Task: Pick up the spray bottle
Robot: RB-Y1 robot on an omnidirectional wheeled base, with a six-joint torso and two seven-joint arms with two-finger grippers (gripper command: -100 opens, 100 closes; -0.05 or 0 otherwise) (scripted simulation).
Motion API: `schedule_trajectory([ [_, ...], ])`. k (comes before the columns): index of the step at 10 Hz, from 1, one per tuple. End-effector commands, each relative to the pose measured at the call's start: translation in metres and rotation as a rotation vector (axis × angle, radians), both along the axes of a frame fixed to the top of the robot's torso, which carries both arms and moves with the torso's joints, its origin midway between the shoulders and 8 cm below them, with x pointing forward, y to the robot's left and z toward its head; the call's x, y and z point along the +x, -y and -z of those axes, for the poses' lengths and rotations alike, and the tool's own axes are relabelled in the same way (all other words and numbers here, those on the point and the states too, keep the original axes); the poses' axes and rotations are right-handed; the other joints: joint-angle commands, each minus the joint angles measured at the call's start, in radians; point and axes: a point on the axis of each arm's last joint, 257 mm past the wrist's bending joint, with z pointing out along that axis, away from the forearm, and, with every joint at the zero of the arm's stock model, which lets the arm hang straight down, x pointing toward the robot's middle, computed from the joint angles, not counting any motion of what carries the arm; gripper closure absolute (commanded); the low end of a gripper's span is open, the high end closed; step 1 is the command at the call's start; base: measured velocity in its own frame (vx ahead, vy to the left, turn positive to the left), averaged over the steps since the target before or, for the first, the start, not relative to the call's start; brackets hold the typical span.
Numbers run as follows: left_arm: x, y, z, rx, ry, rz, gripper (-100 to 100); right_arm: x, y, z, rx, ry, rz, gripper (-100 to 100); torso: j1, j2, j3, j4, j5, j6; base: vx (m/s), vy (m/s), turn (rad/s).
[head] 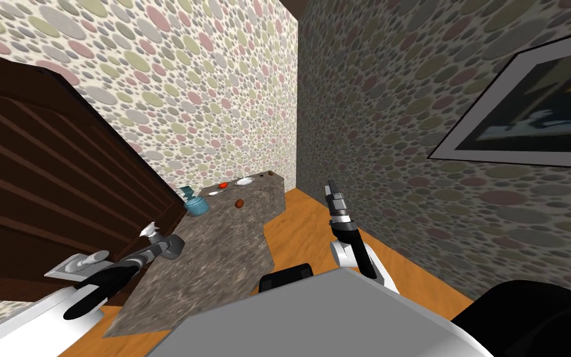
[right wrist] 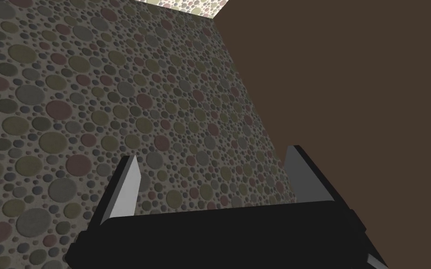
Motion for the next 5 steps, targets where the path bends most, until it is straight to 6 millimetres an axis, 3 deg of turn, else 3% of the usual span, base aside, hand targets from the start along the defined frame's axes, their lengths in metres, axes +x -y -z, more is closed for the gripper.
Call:
schedule_trajectory([
  [1,0.006,0.014,-0.004,-0.007,0.011,0.023,100,0.0,0.0,0.0,0.0,0.0,0.0,0,0.0,0.0,0.0,0.0,0.0,0.0,0.035,0.006,-0.012],
  [3,0.018,0.042,-0.009,-0.006,0.023,0.066,100,0.0,0.0,0.0,0.0,0.0,0.0,0,-0.001,0.001,0.001,0.0,-0.001,-0.001,0.056,0.021,0.237],
  [4,0.013,0.034,-0.008,-0.001,0.015,0.05,100,0.0,0.0,0.0,0.0,0.0,0.0,0,-0.001,0.001,0.001,0.001,-0.001,0.0,0.02,0.005,0.015],
  [5,0.014,0.035,-0.009,-0.002,0.016,0.052,0,0.0,0.0,0.0,0.0,0.0,0.0,0,-0.001,0.002,0.001,0.001,0.0,0.001,0.0,0.0,0.0],
])
